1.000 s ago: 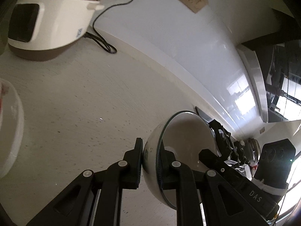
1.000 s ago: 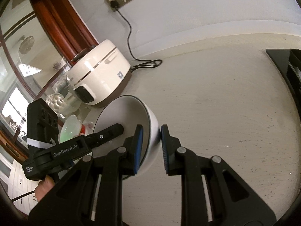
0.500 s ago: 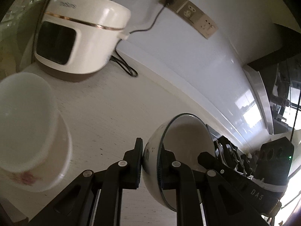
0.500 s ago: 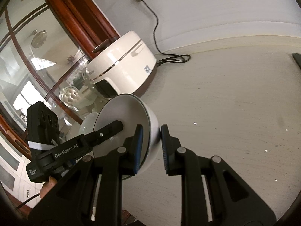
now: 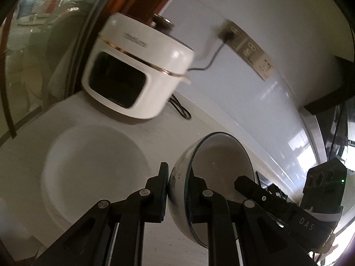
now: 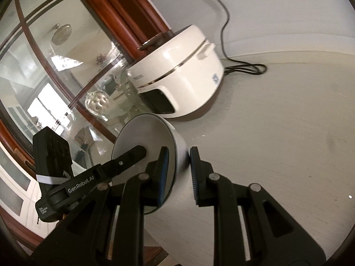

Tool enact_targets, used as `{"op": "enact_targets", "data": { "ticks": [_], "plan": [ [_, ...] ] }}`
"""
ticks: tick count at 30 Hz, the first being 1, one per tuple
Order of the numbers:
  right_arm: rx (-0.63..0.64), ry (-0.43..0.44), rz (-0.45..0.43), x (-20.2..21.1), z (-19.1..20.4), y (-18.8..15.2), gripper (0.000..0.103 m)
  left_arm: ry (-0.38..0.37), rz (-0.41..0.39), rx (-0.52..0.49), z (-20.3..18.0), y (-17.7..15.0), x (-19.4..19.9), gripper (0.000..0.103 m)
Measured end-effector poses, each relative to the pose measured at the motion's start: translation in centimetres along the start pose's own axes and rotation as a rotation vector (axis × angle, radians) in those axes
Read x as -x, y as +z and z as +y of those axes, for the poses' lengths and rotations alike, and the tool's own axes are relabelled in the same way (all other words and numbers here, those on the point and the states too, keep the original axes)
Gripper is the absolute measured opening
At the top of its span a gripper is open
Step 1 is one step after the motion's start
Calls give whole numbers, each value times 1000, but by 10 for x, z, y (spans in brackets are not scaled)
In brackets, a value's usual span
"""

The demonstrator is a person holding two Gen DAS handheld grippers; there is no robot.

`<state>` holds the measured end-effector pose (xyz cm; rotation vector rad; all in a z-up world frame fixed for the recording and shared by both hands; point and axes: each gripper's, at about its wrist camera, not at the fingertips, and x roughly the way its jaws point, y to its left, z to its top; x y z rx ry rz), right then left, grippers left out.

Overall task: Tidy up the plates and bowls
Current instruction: 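Lift the bowl with both grippers and carry it over the stack, then lower the bowl onto the stacked bowls and open both grippers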

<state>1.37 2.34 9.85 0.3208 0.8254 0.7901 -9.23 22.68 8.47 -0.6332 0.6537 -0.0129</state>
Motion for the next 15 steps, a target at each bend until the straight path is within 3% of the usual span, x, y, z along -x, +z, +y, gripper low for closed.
{"op": "enact_targets", "data": {
  "ticks": [15],
  "plan": [
    [74,57,136,-78,49,-2,23,157,-94,62,63,13,26,14]
  ]
}}
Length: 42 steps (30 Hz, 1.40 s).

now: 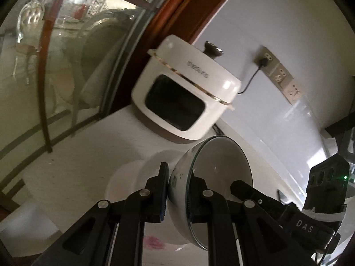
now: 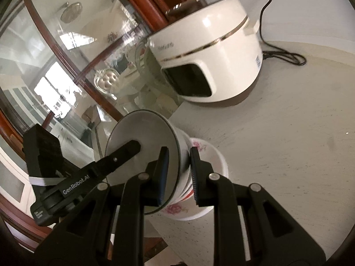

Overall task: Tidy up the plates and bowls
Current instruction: 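Lower the bowl onto the stacked bowls and open both grippers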

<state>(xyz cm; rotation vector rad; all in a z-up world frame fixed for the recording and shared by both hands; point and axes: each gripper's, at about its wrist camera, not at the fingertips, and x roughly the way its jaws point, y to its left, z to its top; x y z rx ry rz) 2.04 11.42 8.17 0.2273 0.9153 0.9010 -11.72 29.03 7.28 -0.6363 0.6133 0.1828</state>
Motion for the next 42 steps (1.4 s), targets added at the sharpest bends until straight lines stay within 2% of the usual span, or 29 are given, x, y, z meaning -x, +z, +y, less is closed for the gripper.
{"op": "enact_targets", "data": {
  "ticks": [11,18,20,27,31,36,39,41,42],
  "plan": [
    [34,-55,27,-19,8,-3,23,70,-6,-30,8,-7,-5,14],
    [79,-108,8,-21,16,-5,24,147,-29,-115,-4,-12,-6,15],
    [89,-117,2,-21,18,-5,25,170,-34,-139,-8,-13,-7,19],
    [130,-153,-18,-23,23,-8,25,241,-58,-209,-18,-16,-8,21],
    [159,-172,-32,-25,25,-10,25,349,-104,-292,-29,-22,-8,22],
    [199,-202,-53,-26,31,-13,25,363,-107,-317,-28,-24,-11,22],
    [200,-203,-53,-26,31,-13,25,365,-99,-306,-25,-24,-11,28],
    [199,-203,-64,-25,30,-14,25,370,-102,-299,-24,-24,-11,42],
    [197,-197,-72,-25,29,-14,26,370,-109,-291,-22,-23,-9,45]
  ]
}}
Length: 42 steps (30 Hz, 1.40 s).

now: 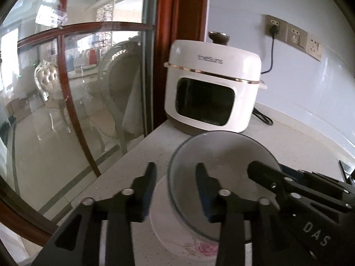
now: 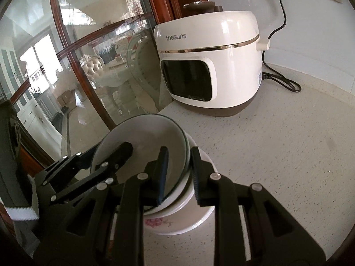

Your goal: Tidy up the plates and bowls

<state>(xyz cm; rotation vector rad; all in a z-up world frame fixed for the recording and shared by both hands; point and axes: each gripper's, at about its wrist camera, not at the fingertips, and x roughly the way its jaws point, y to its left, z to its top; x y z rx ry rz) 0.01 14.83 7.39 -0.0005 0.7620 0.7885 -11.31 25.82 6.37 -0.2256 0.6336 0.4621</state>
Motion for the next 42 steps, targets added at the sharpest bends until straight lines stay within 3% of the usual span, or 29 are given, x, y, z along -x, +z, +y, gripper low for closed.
{"op": "enact_targets", "data": {
  "ticks": [2,6,8,16,19,24,33,42],
  "plan": [
    [-7,12,-18,2,-2,-1,29,-4,-20,26,6,0,3,58],
    [14,-42,-90,17,-1,-2,62,2,-79,64,16,-3,17,70],
    [28,-28,-120,26,-1,-3,66,10,-108,71,18,-5,24,80],
    [70,-53,-179,54,-2,-18,75,32,-212,24,11,-21,61,89],
    [67,-67,-196,65,-10,-29,79,53,-226,-4,8,-31,73,102],
    [62,-78,-198,78,-22,-53,85,42,-220,-66,-2,-52,86,103],
    [6,-101,-156,72,-50,-99,86,-30,-82,-49,-22,-99,70,103],
    [14,-147,-164,74,-61,-116,86,52,-91,-61,-35,-119,68,103]
  ]
}}
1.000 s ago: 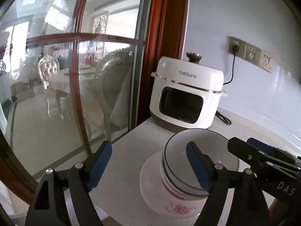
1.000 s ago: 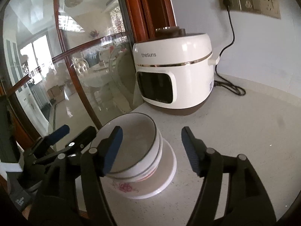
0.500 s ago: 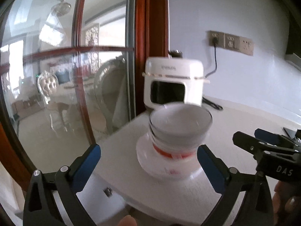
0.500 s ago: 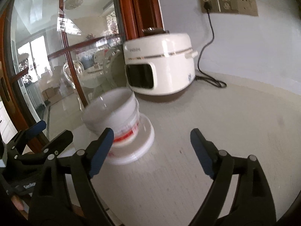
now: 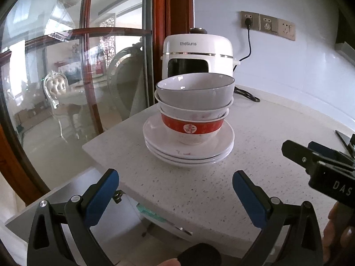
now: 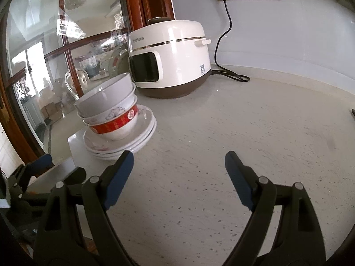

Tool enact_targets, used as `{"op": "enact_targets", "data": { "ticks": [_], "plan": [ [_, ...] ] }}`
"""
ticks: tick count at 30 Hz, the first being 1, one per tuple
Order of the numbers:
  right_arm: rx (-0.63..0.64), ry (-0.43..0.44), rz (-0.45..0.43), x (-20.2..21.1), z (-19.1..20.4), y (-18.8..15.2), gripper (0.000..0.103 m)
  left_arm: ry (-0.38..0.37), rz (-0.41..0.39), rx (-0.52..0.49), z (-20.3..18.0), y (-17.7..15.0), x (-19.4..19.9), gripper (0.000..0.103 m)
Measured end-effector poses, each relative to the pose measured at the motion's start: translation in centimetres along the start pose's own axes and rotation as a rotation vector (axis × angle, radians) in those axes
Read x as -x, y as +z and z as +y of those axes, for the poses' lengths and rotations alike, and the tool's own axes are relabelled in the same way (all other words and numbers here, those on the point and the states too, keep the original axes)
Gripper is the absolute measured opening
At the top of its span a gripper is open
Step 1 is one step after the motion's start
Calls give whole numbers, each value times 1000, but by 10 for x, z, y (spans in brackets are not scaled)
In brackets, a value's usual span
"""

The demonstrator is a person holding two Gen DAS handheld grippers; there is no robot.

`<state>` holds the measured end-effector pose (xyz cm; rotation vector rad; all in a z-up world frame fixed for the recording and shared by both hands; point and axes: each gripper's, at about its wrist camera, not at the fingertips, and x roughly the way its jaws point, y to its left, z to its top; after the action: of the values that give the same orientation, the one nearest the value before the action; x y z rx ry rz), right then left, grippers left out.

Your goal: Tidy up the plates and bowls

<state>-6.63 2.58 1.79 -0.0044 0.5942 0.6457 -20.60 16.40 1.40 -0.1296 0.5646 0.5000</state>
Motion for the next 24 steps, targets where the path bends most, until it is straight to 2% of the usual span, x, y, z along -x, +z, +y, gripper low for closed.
{"op": "enact_targets", "data": {
  "ticks": [24],
  "plan": [
    [6,1,24,-5,-2,-1,86,35,-34,17,3,0,0,103]
  ]
}}
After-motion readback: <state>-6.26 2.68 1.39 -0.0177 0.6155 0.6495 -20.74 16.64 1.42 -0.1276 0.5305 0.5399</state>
